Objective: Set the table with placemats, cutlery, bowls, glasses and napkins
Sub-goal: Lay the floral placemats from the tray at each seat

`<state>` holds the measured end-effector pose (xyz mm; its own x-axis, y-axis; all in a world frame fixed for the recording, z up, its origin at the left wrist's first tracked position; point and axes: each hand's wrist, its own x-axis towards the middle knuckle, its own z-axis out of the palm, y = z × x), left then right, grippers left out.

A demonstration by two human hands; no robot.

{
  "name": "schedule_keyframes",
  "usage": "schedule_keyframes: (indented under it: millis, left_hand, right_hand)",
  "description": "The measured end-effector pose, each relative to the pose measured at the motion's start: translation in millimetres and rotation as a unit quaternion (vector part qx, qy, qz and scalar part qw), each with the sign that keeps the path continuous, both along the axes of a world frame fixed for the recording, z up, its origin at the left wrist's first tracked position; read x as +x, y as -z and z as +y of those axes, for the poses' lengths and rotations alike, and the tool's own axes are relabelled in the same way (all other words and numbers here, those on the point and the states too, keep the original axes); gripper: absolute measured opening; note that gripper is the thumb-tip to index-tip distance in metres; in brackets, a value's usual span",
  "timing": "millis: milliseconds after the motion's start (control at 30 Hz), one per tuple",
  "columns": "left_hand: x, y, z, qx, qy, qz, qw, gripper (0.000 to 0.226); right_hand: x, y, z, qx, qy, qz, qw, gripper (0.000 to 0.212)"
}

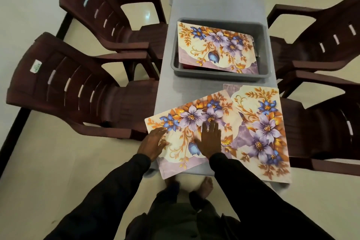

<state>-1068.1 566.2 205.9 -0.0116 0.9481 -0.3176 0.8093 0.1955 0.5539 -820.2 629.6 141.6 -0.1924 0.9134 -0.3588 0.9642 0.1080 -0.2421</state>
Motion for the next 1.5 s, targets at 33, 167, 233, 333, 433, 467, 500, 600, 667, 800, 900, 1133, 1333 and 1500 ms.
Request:
schedule_keyframes:
  millis: [33, 167, 233, 333, 433, 467, 500, 600, 667, 800, 900, 1133, 1333, 1500]
  left_hand:
    - [-1, 2, 3, 0.008, 0.037, 0.018, 0.999, 0.054]
    - [-12, 25, 16, 0.019, 0.154, 0.056, 0.986, 0.077]
    - [-21, 44, 20, 0.016, 0.211, 0.067, 0.975, 0.087]
    - [-25, 57, 22, 0.024, 0.288, 0.117, 0.950, 0.096]
    - [-22, 65, 18, 0.019, 0.335, 0.159, 0.929, 0.097]
    - [-21, 67, 15, 0.019, 0.339, 0.167, 0.926, 0.098]
    - [-19, 70, 12, 0.021, 0.339, 0.170, 0.925, 0.099]
    - [-13, 79, 6, 0.015, 0.310, 0.162, 0.937, 0.099]
    - [-6, 81, 0, 0.007, 0.290, 0.158, 0.944, 0.096]
    - [16, 71, -7, -0.015, 0.230, 0.141, 0.963, 0.091]
    - [20, 68, -7, -0.018, 0.208, 0.136, 0.969, 0.091]
    - [-11, 84, -22, 0.017, 0.270, 0.087, 0.959, 0.093]
    - [-36, 88, -58, 0.018, 0.310, 0.077, 0.947, 0.101]
    - [-33, 87, -60, 0.003, 0.295, 0.098, 0.951, 0.100]
  right_hand:
    - [-2, 1, 2, -0.006, -0.011, -0.004, 1.000, 0.093]
    - [0, 13, 24, -0.028, -0.077, -0.013, 0.997, 0.095]
    - [4, 12, 40, -0.048, -0.121, -0.021, 0.991, 0.101]
    - [5, 5, 63, -0.042, -0.200, -0.036, 0.978, 0.098]
    - [0, -2, 71, -0.028, -0.221, -0.039, 0.974, 0.091]
    - [-4, -3, 67, -0.025, -0.213, -0.034, 0.976, 0.088]
    - [-10, -5, 59, -0.022, -0.198, -0.026, 0.980, 0.084]
    - [-25, -6, 24, -0.009, -0.106, 0.022, 0.994, 0.070]
    - [-29, 0, -6, 0.007, -0.078, 0.050, 0.996, 0.067]
    - [-22, 17, -56, 0.024, -0.105, 0.067, 0.992, 0.077]
    - [-10, 24, -71, 0.015, -0.136, 0.049, 0.989, 0.088]
    - [4, 20, -65, -0.006, -0.182, 0.074, 0.980, 0.105]
    - [8, 18, -71, 0.008, -0.193, 0.070, 0.979, 0.107]
    - [3, 19, -90, -0.001, -0.182, 0.030, 0.983, 0.118]
